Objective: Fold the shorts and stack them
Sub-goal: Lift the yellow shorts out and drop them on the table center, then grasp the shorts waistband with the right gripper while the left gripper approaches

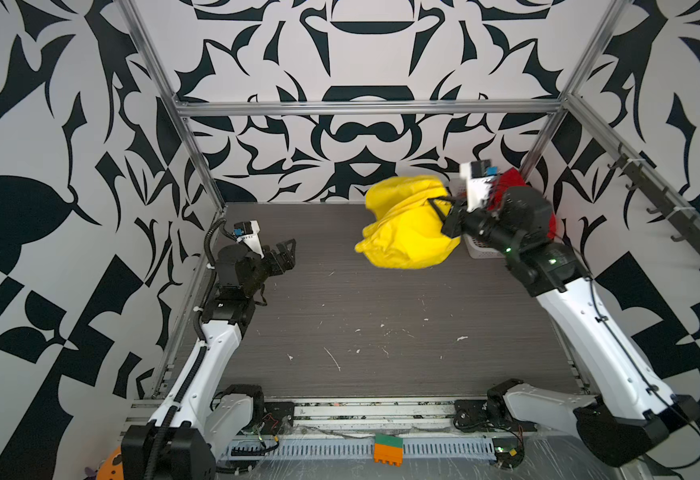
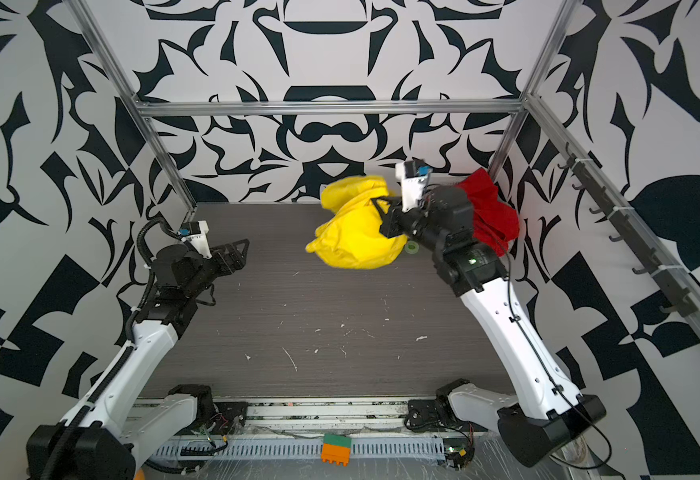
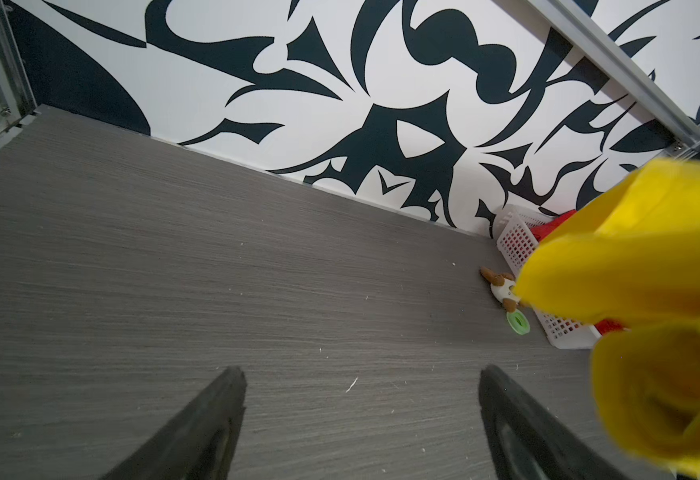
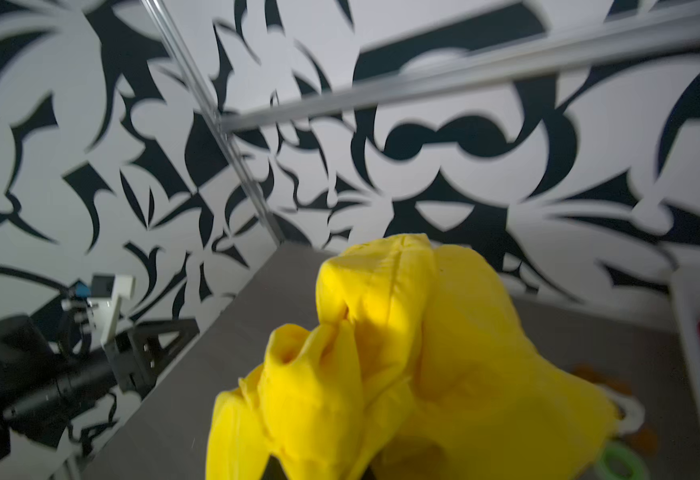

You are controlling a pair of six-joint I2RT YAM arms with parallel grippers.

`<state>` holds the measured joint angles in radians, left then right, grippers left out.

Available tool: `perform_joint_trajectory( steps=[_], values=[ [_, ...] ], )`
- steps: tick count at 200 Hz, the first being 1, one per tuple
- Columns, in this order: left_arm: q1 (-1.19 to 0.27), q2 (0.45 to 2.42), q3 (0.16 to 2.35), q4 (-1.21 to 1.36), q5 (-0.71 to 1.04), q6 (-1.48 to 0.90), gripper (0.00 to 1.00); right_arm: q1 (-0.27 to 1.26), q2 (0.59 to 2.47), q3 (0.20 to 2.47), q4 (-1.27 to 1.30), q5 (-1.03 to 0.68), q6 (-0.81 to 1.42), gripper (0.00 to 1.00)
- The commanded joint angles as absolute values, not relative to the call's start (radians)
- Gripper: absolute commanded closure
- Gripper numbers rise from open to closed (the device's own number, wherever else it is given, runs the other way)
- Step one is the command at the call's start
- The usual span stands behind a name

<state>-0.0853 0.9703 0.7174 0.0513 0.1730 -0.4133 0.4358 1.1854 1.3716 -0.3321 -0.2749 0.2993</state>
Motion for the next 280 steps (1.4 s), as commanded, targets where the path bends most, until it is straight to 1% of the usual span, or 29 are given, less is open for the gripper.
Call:
perform_joint_trajectory(
  steps=[1,30,69,85,98,115,132,135,144,155,164,167,170,182,195,209,224,248,261,280],
  values=[
    [-0.088,0.922,0.706,-0.067,0.170,-0.416,0.08,0.549,1.153,1.248,-0.150,-0.215,0.377,1.00],
    [-0.087,0.855,0.672,-0.118,0.160,-0.460,0.08,0.700,1.192,1.145,-0.090,-0.137,0.408,1.00],
    [-0.089,0.785,0.636,-0.146,0.109,-0.501,0.08,0.839,1.321,1.140,-0.006,-0.189,0.415,1.00],
    [-0.087,0.768,0.631,-0.162,0.109,-0.511,0.08,0.849,1.380,1.127,0.081,-0.290,0.437,1.00],
    [-0.088,0.752,0.619,-0.163,0.109,-0.521,0.08,0.848,1.412,1.122,0.106,-0.361,0.398,1.00],
    [-0.087,0.735,0.609,-0.169,0.110,-0.525,0.08,0.839,1.437,1.112,0.090,-0.302,0.354,1.00],
    [-0.087,0.723,0.594,-0.173,0.105,-0.525,0.08,0.780,1.464,1.109,0.024,-0.239,0.344,1.00],
    [-0.087,0.720,0.592,-0.173,0.104,-0.526,0.08,0.763,1.469,1.111,0.003,-0.223,0.350,0.98],
    [-0.088,0.713,0.581,-0.171,0.100,-0.536,0.07,0.707,1.482,1.114,-0.063,-0.186,0.369,0.83],
    [-0.087,0.705,0.565,-0.161,0.101,-0.546,0.07,0.644,1.491,1.119,-0.139,-0.168,0.369,0.60],
    [-0.087,0.698,0.550,-0.154,0.104,-0.550,0.07,0.610,1.491,1.131,-0.209,-0.150,0.355,0.37],
    [-0.089,0.698,0.546,-0.154,0.105,-0.552,0.07,0.605,1.490,1.140,-0.240,-0.134,0.345,0.31],
    [-0.088,0.696,0.543,-0.154,0.107,-0.552,0.06,0.603,1.488,1.149,-0.270,-0.114,0.331,0.28],
    [-0.087,0.698,0.536,-0.163,0.111,-0.551,0.06,0.610,1.468,1.179,-0.359,-0.037,0.277,0.24],
    [-0.087,0.707,0.532,-0.173,0.122,-0.549,0.06,0.624,1.438,1.195,-0.406,0.015,0.253,0.24],
    [-0.088,0.719,0.523,-0.173,0.134,-0.555,0.06,0.677,1.410,1.218,-0.447,0.068,0.240,0.24],
    [-0.087,0.734,0.513,-0.173,0.140,-0.565,0.07,0.770,1.409,1.254,-0.493,0.129,0.229,0.24],
    [-0.087,0.754,0.483,-0.155,0.153,-0.597,0.07,0.912,1.461,1.320,-0.565,0.225,0.250,0.24],
    [-0.088,0.756,0.465,-0.142,0.167,-0.615,0.07,0.986,1.496,1.337,-0.551,0.225,0.283,0.24],
    [-0.088,0.756,0.441,-0.143,0.174,-0.631,0.07,1.117,1.563,1.376,-0.521,0.272,0.318,0.24]
  ],
)
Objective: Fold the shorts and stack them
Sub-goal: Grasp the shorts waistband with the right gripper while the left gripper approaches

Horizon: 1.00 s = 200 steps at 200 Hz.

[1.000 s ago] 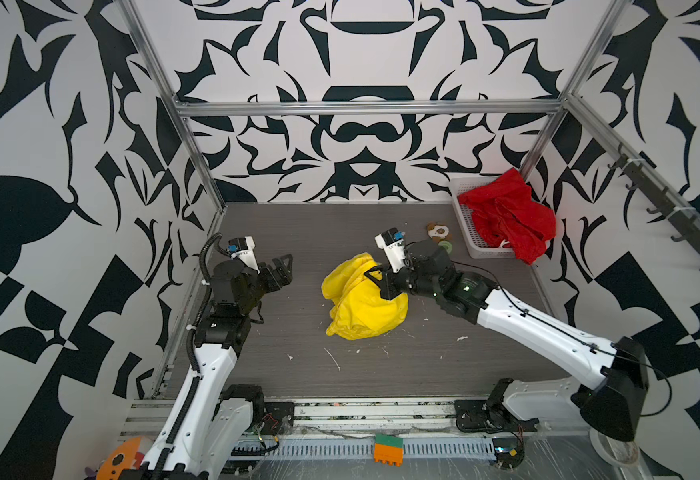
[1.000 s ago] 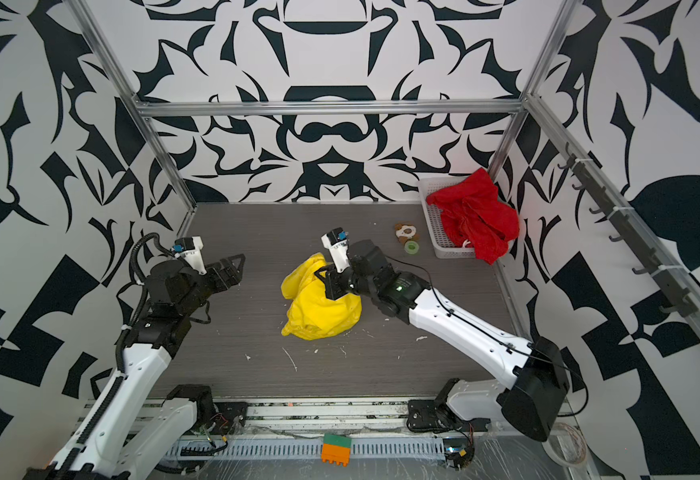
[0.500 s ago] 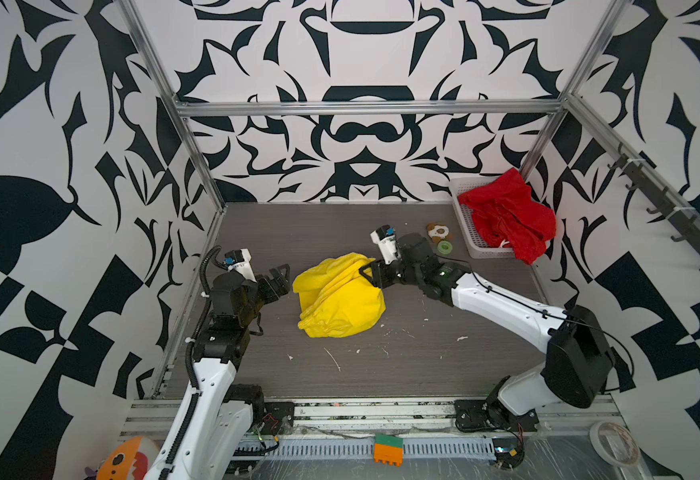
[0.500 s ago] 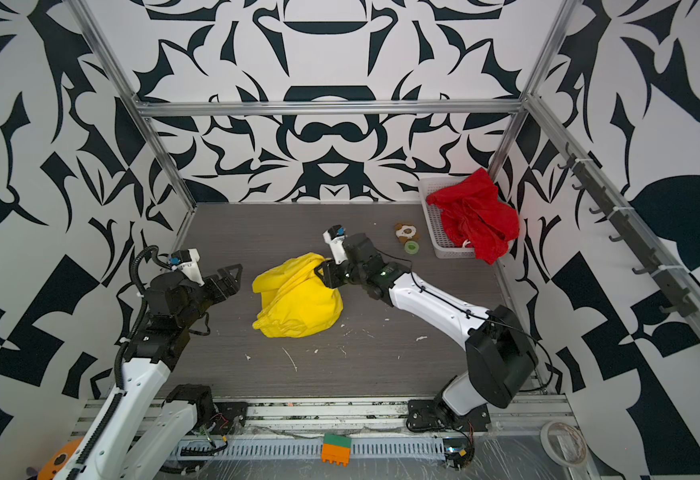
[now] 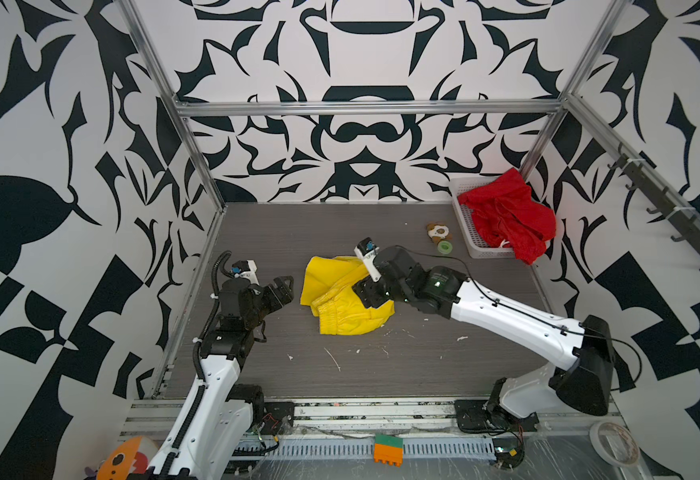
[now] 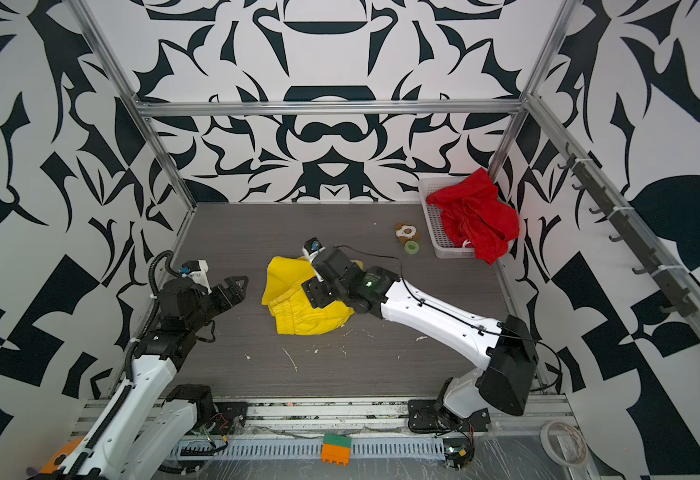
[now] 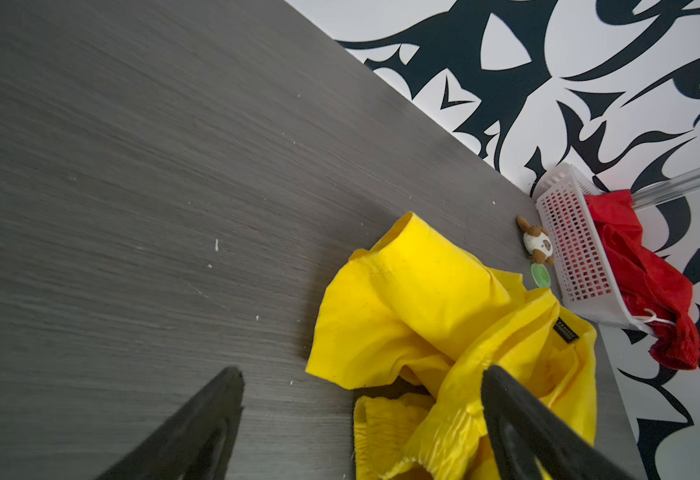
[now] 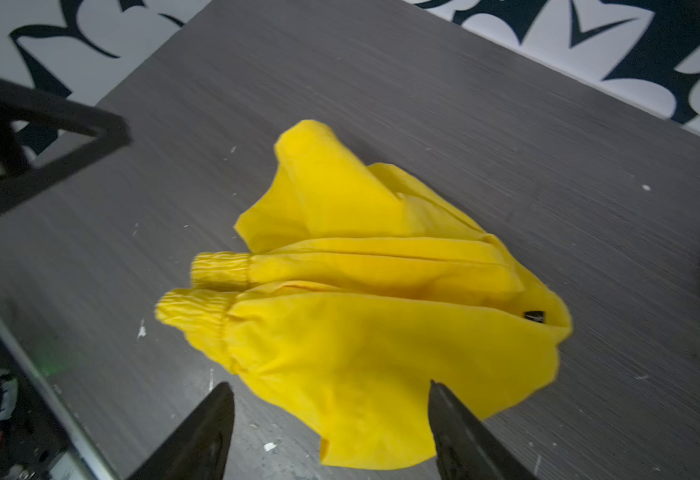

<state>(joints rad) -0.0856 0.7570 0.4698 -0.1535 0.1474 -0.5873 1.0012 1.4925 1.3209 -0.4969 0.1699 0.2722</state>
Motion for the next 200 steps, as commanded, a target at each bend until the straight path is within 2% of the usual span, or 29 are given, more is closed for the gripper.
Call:
perform_joint_trajectory(
  steps=[1,8,16,19,52,84,109,123,156,183,200],
  values=[
    [-0.088,0.755,0.440,-0.143,0.174,-0.632,0.07,1.123,1.569,1.380,-0.521,0.274,0.319,0.24],
    [-0.088,0.751,0.433,-0.146,0.174,-0.633,0.07,1.162,1.605,1.408,-0.521,0.295,0.317,0.21],
    [-0.088,0.744,0.424,-0.144,0.173,-0.636,0.07,1.197,1.647,1.443,-0.521,0.300,0.288,0.03],
    [-0.088,0.739,0.421,-0.143,0.172,-0.638,0.07,1.205,1.662,1.456,-0.520,0.298,0.271,0.00],
    [-0.087,0.696,0.386,-0.132,0.179,-0.664,0.07,1.238,1.783,1.524,-0.502,0.306,0.156,0.00],
    [-0.087,0.682,0.361,-0.119,0.190,-0.673,0.07,1.234,1.814,1.512,-0.434,0.339,-0.038,0.00],
    [-0.087,0.696,0.322,-0.030,0.266,-0.695,0.07,1.220,1.802,1.497,-0.405,0.276,-0.215,0.00],
    [-0.087,0.706,0.317,-0.019,0.282,-0.701,0.07,1.187,1.782,1.476,-0.392,0.206,-0.305,0.00],
    [-0.088,0.712,0.305,-0.017,0.281,-0.706,0.07,1.049,1.760,1.485,-0.484,-0.139,-0.468,0.00],
    [-0.088,0.712,0.296,-0.009,0.281,-0.706,0.07,0.990,1.753,1.463,-0.526,-0.271,-0.654,0.00],
    [-0.088,0.721,0.294,0.001,0.281,-0.700,0.07,0.972,1.761,1.458,-0.536,-0.286,-0.732,0.01]
  ],
)
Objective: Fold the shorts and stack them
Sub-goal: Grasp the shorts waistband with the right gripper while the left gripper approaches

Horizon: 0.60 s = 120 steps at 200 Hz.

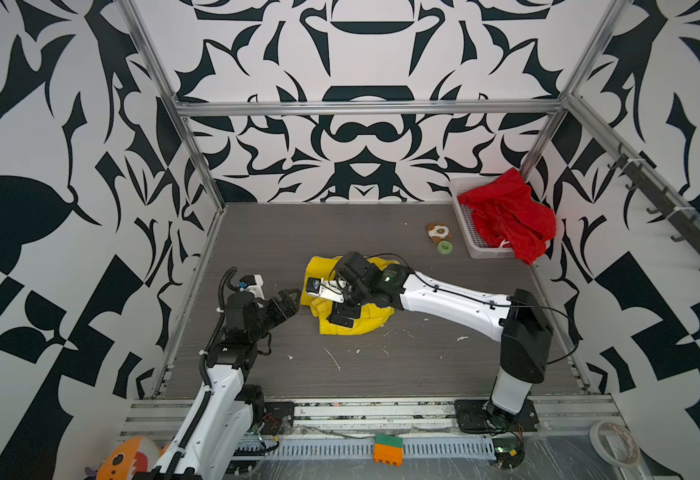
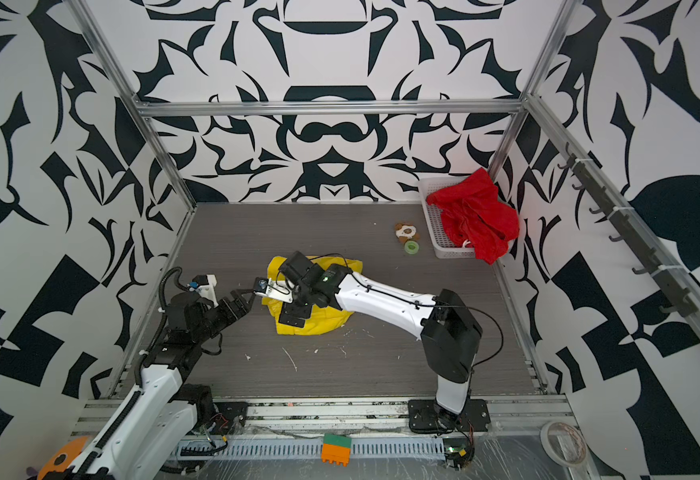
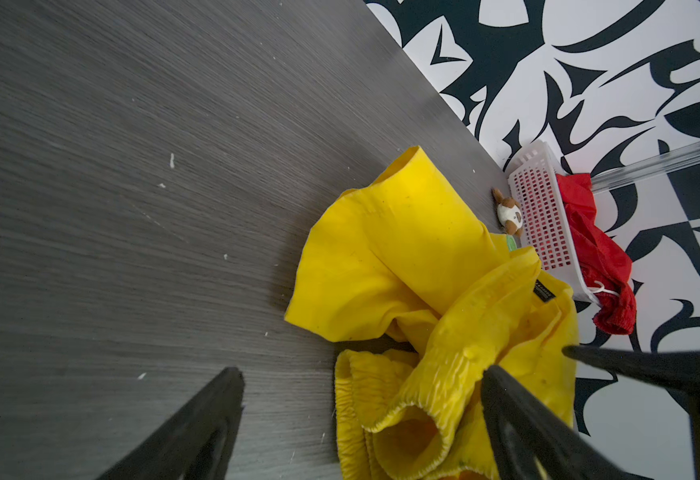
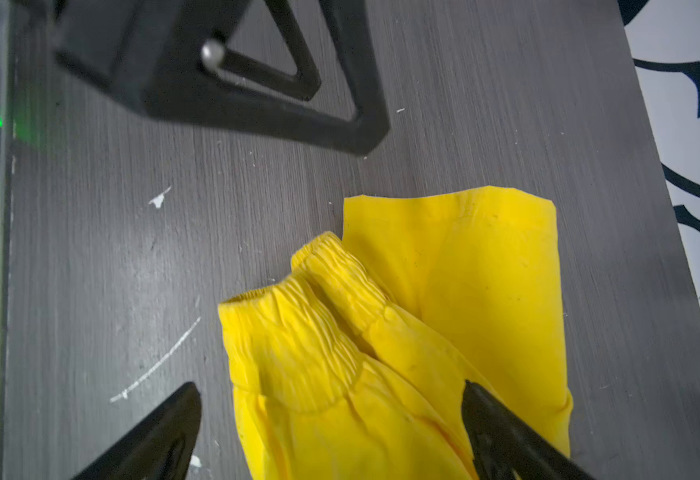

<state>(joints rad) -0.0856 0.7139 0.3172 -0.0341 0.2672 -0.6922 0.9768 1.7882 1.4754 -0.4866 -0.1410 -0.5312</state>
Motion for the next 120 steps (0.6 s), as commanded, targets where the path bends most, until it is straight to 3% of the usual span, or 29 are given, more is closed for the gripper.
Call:
perform_joint_trajectory(
  steps=[1,21,68,111,120],
  values=[
    [-0.088,0.722,0.294,0.002,0.281,-0.700,0.07,0.971,1.762,1.458,-0.537,-0.284,-0.734,0.01],
    [-0.088,0.751,0.294,0.022,0.298,-0.695,0.07,0.968,1.806,1.513,-0.584,-0.258,-0.754,0.03],
    [-0.088,0.821,0.296,0.086,0.325,-0.697,0.08,0.967,1.905,1.616,-0.610,-0.298,-0.779,0.18],
    [-0.088,0.823,0.302,0.101,0.338,-0.697,0.08,0.967,1.921,1.653,-0.626,-0.299,-0.790,0.44],
    [-0.087,0.821,0.307,0.095,0.348,-0.689,0.08,0.965,1.900,1.640,-0.627,-0.309,-0.789,0.59]
  ],
)
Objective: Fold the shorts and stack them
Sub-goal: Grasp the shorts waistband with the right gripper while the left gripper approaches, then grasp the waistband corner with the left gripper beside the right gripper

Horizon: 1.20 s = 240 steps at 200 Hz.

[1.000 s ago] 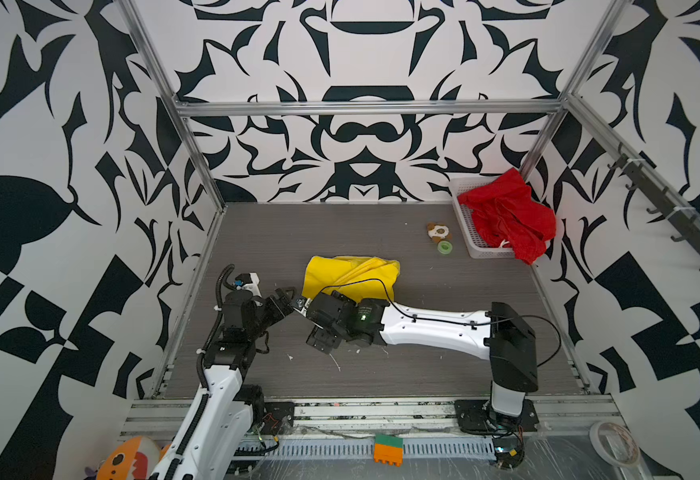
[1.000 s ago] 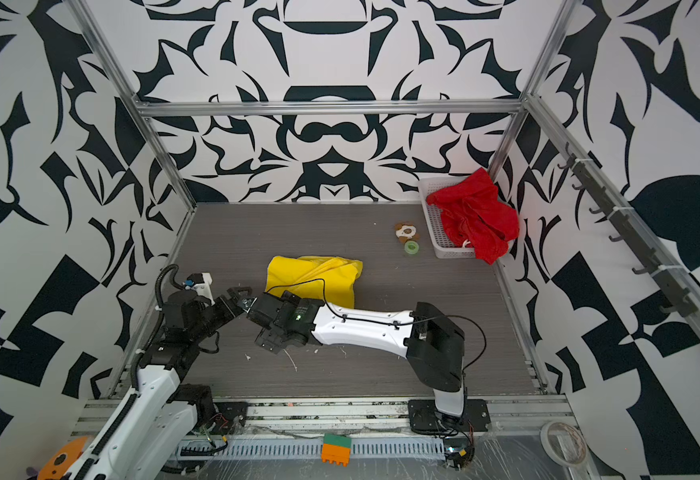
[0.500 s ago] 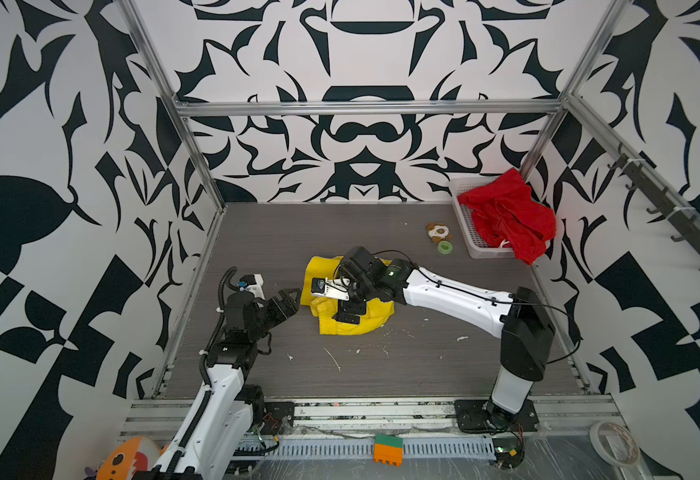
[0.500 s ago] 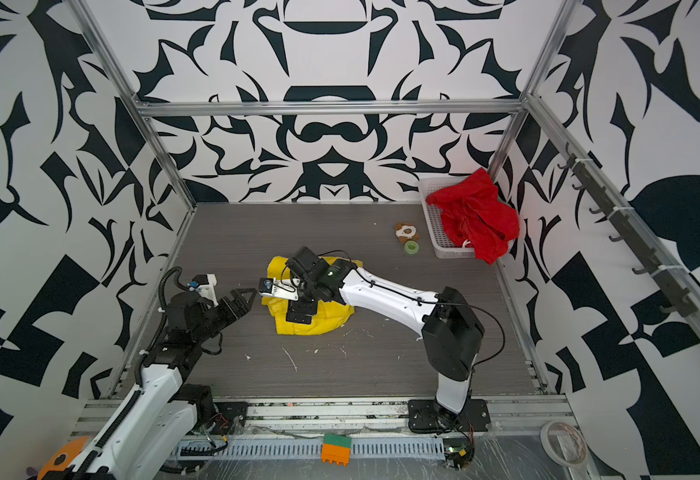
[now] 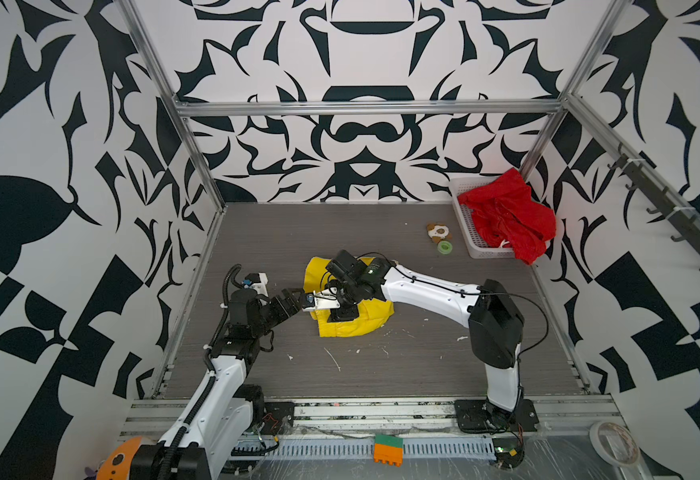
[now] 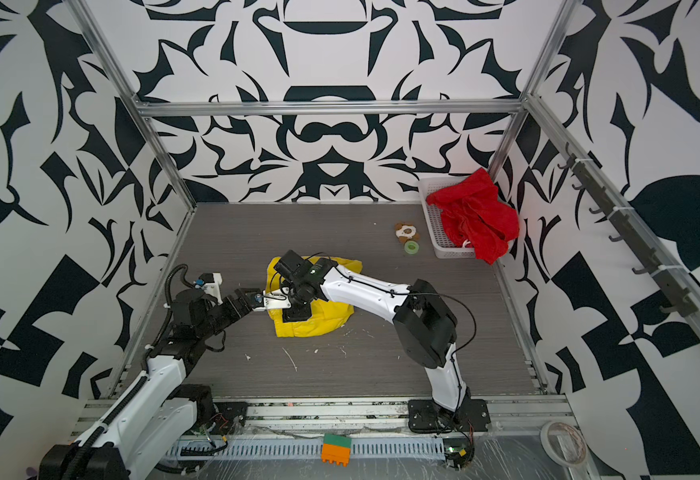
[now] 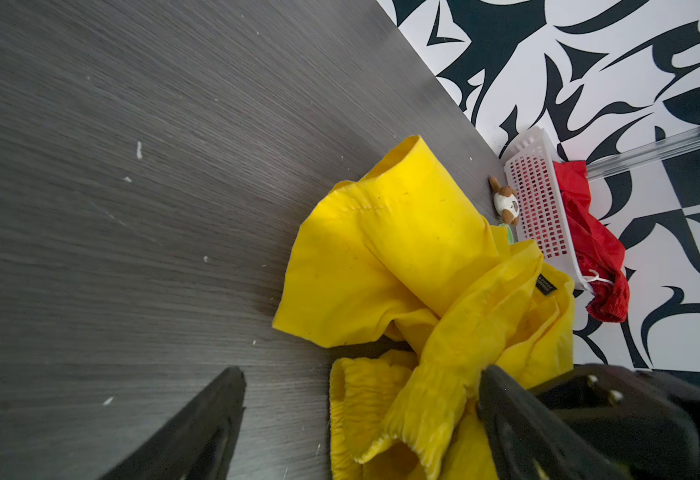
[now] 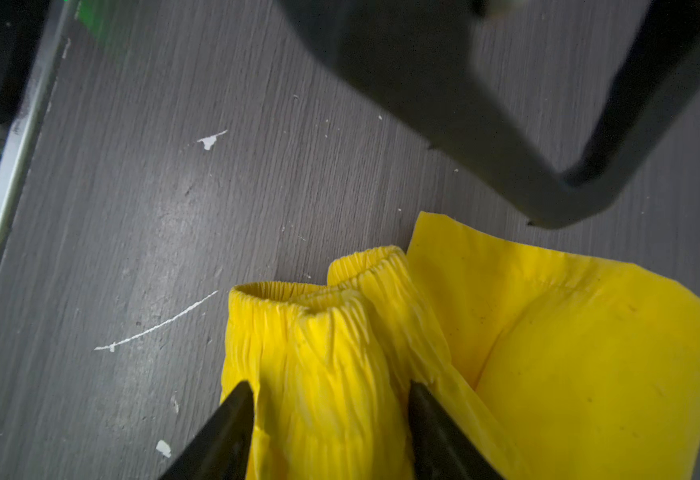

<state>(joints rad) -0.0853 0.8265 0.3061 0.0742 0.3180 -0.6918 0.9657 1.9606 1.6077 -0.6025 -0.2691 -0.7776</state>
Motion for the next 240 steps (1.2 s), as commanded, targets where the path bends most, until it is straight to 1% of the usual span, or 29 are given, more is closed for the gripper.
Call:
perform_joint_trajectory(
  steps=[1,9,17,35,68,86,105,153,180,193,201,203,208,240],
  values=[
    [-0.088,0.821,0.308,0.095,0.350,-0.689,0.08,0.965,1.897,1.638,-0.627,-0.309,-0.790,0.61],
    [-0.087,0.818,0.307,0.093,0.360,-0.686,0.09,0.965,1.876,1.618,-0.623,-0.310,-0.790,0.75],
    [-0.087,0.816,0.305,0.096,0.379,-0.691,0.09,0.965,1.847,1.589,-0.613,-0.311,-0.789,0.82],
    [-0.088,0.817,0.296,0.121,0.459,-0.696,0.10,0.965,1.763,1.484,-0.561,-0.317,-0.780,0.86],
    [-0.091,0.821,0.268,0.210,0.603,-0.718,0.10,0.965,1.568,1.193,-0.341,-0.346,-0.779,1.00],
    [-0.100,0.823,0.240,0.266,0.644,-0.738,0.10,0.963,1.488,1.059,-0.238,-0.344,-0.778,1.00],
    [-0.121,0.837,0.227,0.262,0.637,-0.729,0.10,0.963,1.450,0.991,-0.199,-0.328,-0.750,1.00],
    [-0.247,0.904,0.238,0.271,0.649,-0.702,0.10,0.964,1.414,0.919,-0.162,-0.299,-0.702,1.00],
    [-0.285,0.937,0.255,0.254,0.632,-0.678,0.11,0.964,1.406,0.913,-0.153,-0.301,-0.693,1.00],
    [-0.303,0.954,0.272,0.229,0.598,-0.662,0.14,0.965,1.405,0.917,-0.158,-0.307,-0.689,1.00],
    [-0.316,0.967,0.283,0.224,0.595,-0.653,0.14,0.964,1.404,0.917,-0.155,-0.310,-0.686,1.00],
    [-0.319,0.970,0.286,0.224,0.595,-0.650,0.17,0.963,1.402,0.917,-0.155,-0.311,-0.685,1.00],
    [-0.328,0.981,0.294,0.224,0.599,-0.644,0.20,0.963,1.400,0.914,-0.151,-0.311,-0.683,1.00],
    [-0.391,1.064,0.350,0.188,0.598,-0.607,0.32,0.959,1.381,0.903,-0.117,-0.305,-0.667,1.00]
  ],
)
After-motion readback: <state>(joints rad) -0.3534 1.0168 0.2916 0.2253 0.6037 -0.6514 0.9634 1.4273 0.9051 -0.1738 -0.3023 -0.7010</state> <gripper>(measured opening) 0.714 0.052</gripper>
